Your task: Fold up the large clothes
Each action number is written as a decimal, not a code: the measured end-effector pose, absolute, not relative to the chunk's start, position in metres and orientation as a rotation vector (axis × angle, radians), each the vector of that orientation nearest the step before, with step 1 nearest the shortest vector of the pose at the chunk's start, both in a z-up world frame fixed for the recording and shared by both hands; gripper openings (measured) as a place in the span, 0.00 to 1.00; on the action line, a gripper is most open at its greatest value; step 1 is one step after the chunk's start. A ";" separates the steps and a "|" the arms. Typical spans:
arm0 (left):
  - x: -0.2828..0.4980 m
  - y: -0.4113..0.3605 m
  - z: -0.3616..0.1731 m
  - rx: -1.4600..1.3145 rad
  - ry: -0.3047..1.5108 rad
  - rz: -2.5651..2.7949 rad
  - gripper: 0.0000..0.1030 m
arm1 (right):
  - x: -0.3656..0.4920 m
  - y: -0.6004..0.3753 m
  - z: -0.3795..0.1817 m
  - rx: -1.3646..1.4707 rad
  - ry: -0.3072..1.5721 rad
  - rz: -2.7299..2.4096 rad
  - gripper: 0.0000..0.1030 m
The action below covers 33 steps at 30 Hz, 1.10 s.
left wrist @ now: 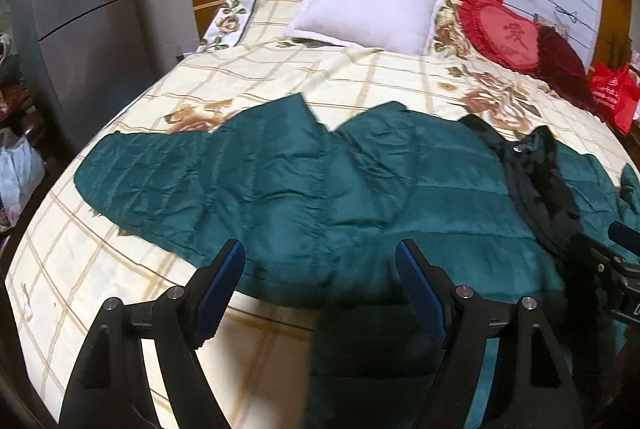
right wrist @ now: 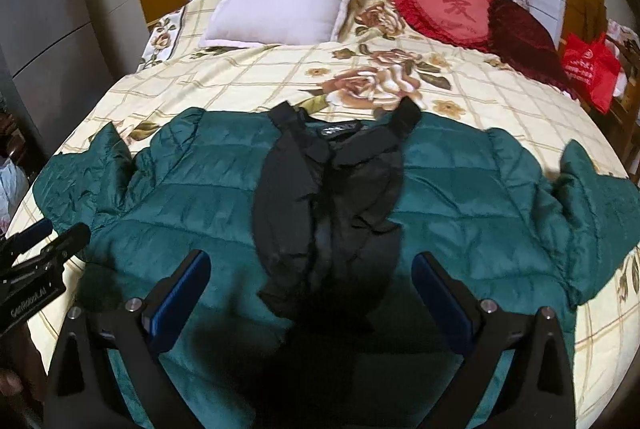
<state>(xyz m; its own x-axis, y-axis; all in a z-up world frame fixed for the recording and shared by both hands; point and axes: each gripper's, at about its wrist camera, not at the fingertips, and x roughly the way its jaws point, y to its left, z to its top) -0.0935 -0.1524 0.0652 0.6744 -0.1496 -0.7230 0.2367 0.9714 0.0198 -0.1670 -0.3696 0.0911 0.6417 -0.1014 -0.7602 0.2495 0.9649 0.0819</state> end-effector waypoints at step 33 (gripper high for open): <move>-0.014 0.031 0.048 -0.108 0.832 0.124 0.76 | -0.143 -0.327 0.069 0.114 0.906 -0.138 0.99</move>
<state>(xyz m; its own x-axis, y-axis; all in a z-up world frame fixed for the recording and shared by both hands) -0.0143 0.0310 0.0475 0.6668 0.0672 -0.7422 -0.1521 0.9872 -0.0472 -0.1434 -0.3267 0.0687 0.6093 -0.0715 -0.7897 0.1673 0.9851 0.0398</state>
